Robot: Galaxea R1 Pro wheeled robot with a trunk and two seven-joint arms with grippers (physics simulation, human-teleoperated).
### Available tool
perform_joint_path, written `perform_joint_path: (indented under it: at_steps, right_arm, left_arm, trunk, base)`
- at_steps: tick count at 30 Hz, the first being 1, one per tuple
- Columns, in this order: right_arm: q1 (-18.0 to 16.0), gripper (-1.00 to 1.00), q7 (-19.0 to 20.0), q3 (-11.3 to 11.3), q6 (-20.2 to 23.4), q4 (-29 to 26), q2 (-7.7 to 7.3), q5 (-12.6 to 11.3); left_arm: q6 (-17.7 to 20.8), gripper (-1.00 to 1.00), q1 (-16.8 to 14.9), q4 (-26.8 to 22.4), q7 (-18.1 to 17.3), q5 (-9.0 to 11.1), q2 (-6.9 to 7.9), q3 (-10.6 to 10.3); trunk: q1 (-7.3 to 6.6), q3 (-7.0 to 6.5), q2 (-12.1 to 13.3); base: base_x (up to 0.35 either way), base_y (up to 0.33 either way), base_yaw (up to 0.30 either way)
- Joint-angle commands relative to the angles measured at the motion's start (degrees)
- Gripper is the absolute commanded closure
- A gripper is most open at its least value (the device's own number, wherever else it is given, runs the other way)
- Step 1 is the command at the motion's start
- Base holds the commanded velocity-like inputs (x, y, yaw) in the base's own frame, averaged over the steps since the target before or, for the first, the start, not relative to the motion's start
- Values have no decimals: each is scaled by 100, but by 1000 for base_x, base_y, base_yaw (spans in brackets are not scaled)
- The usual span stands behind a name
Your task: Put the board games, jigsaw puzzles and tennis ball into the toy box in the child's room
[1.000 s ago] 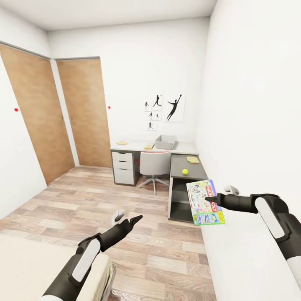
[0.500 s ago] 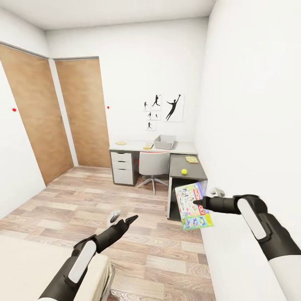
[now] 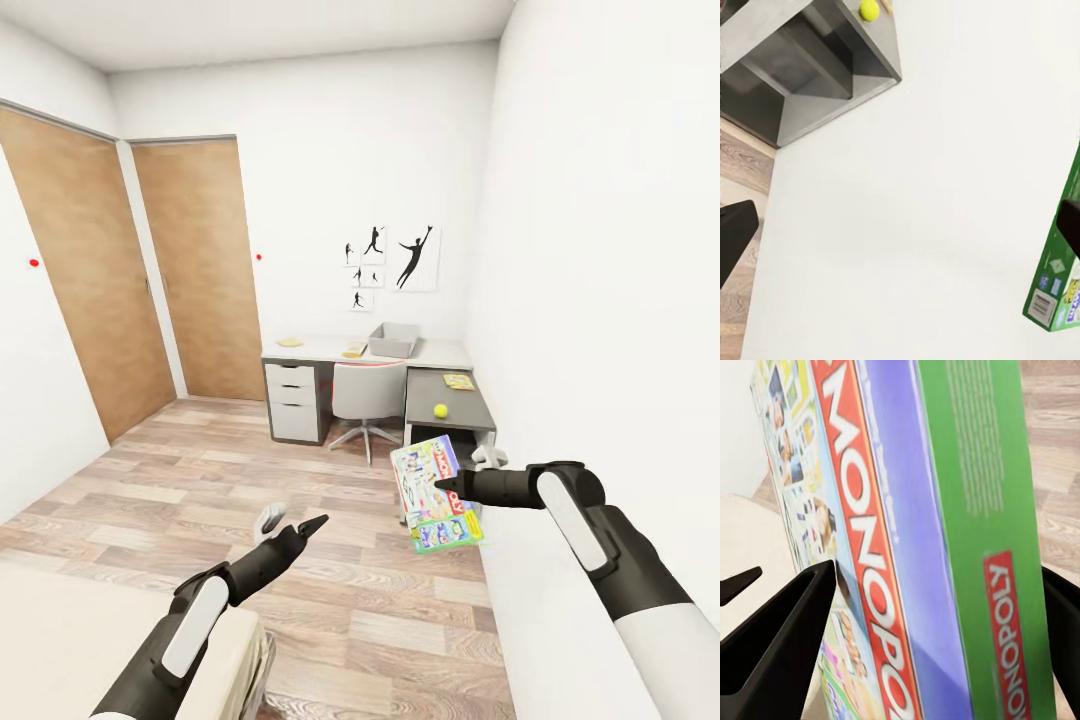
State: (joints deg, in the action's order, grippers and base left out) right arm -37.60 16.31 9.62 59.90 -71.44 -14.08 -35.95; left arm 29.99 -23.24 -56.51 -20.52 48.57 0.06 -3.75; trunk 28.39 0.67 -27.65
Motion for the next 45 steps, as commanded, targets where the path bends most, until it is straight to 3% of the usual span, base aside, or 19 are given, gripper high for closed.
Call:
perform_joint_path:
  at_steps: [1,14,33,45]
  right_arm:
    - [-5,100,58,5,10,-1,-3,72]
    - [-93,100,45,52,-330,79,104,76]
    - [-98,100,-82,42,-348,25,107,79]
    - [-98,100,-92,32,-364,25,107,76]
  left_arm:
    - [33,-100,-3,-1,2,35,1,1]
    - [26,-100,2,13,11,11,0,5]
    - [19,-100,33,17,12,21,3,12]
    - [12,-100,54,10,4,14,3,5]
  trunk:
    - [3,7,-8]
    - [3,7,-8]
    - [3,7,-8]
    - [3,7,-8]
  base:
    - [0,0,0]
    - [0,0,0]
    - [6,0,0]
    - [186,0,0]
